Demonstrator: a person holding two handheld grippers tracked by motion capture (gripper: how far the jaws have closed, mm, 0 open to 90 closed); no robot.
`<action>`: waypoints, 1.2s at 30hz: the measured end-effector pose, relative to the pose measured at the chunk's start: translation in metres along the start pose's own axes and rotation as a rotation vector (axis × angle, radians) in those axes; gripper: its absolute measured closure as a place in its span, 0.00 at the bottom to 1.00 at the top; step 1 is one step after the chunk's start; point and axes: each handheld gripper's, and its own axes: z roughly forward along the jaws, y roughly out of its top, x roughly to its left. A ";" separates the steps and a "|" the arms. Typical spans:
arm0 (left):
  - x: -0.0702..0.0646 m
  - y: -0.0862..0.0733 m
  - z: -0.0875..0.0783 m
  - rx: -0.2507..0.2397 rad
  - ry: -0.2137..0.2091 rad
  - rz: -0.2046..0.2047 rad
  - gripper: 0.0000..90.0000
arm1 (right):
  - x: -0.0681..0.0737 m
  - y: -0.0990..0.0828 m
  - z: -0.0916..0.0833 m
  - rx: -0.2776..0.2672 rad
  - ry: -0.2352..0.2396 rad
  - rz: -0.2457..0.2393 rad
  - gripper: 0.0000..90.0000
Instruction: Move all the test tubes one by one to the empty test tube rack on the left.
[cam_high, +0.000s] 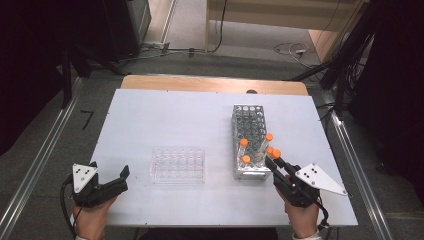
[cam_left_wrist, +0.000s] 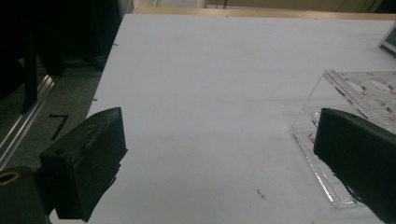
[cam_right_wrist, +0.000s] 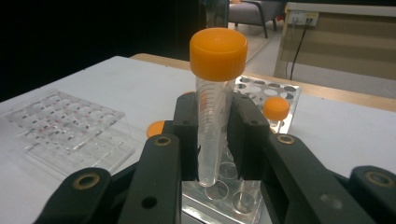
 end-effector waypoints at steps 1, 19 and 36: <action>-0.001 0.000 -0.001 0.000 -0.003 0.002 0.03 | 0.001 0.001 -0.002 -0.003 0.005 -0.003 0.80; -0.029 0.006 -0.012 -0.016 -0.154 0.038 0.05 | 0.033 -0.011 0.001 0.064 0.140 -0.027 0.80; -0.087 0.017 -0.014 -0.011 -0.336 0.156 0.09 | 0.064 -0.027 0.030 0.150 0.231 -0.075 0.80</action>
